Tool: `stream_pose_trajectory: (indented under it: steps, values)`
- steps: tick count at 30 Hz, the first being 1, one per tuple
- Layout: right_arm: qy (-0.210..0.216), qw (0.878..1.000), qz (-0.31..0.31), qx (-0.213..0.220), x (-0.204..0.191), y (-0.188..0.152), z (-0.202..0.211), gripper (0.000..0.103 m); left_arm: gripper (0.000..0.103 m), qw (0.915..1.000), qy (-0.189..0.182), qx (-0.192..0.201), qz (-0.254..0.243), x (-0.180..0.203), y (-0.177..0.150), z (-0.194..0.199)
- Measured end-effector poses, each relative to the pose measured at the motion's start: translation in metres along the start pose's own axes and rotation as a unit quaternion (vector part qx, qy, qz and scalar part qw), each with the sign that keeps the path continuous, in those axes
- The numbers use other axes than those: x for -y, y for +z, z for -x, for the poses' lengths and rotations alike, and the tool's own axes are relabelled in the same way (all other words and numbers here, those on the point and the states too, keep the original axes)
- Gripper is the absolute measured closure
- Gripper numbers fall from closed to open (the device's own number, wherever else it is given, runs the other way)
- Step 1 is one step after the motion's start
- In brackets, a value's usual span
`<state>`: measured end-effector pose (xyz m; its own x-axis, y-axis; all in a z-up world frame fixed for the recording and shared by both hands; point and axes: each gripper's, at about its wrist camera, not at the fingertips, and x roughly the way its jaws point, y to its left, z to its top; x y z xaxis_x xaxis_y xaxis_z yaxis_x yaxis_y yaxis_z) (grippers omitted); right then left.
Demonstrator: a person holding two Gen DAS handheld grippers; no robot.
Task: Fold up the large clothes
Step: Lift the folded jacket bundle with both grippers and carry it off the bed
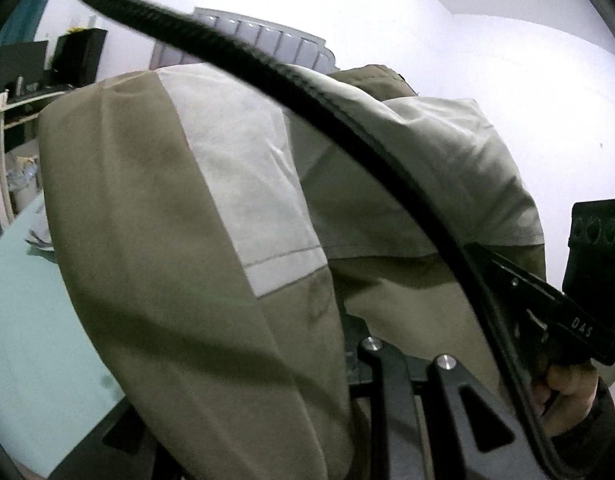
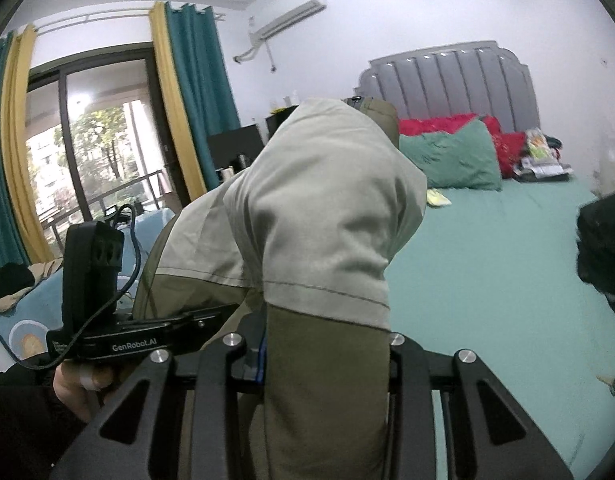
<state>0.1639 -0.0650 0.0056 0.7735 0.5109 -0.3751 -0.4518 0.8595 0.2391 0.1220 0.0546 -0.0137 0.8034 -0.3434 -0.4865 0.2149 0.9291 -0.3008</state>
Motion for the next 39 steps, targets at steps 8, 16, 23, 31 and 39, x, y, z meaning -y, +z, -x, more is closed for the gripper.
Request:
stream_pose_trajectory:
  steps: [8,16,23,31,39]
  values:
    - [0.035,0.999,0.025,-0.001,-0.060,0.016,-0.055,0.072,0.085,0.9989,0.034,0.027,0.014,-0.052,-0.003,0.048]
    - [0.075,0.997,0.026,-0.002,-0.121,0.016,-0.111,0.072,0.085,0.9963,0.076,0.035,0.019,-0.100,-0.011,0.085]
    - [0.110,0.994,0.012,0.003,-0.161,0.008,-0.159,0.072,0.085,0.9931,0.112,0.033,0.011,-0.130,-0.008,0.105]
    - [0.144,0.989,-0.017,0.005,-0.195,-0.006,-0.217,0.071,0.085,0.9887,0.148,0.024,0.002,-0.177,-0.004,0.121]
    - [0.140,0.977,-0.139,-0.075,-0.183,-0.068,-0.296,0.065,0.082,0.9854,0.153,-0.070,0.024,-0.253,-0.029,0.074]
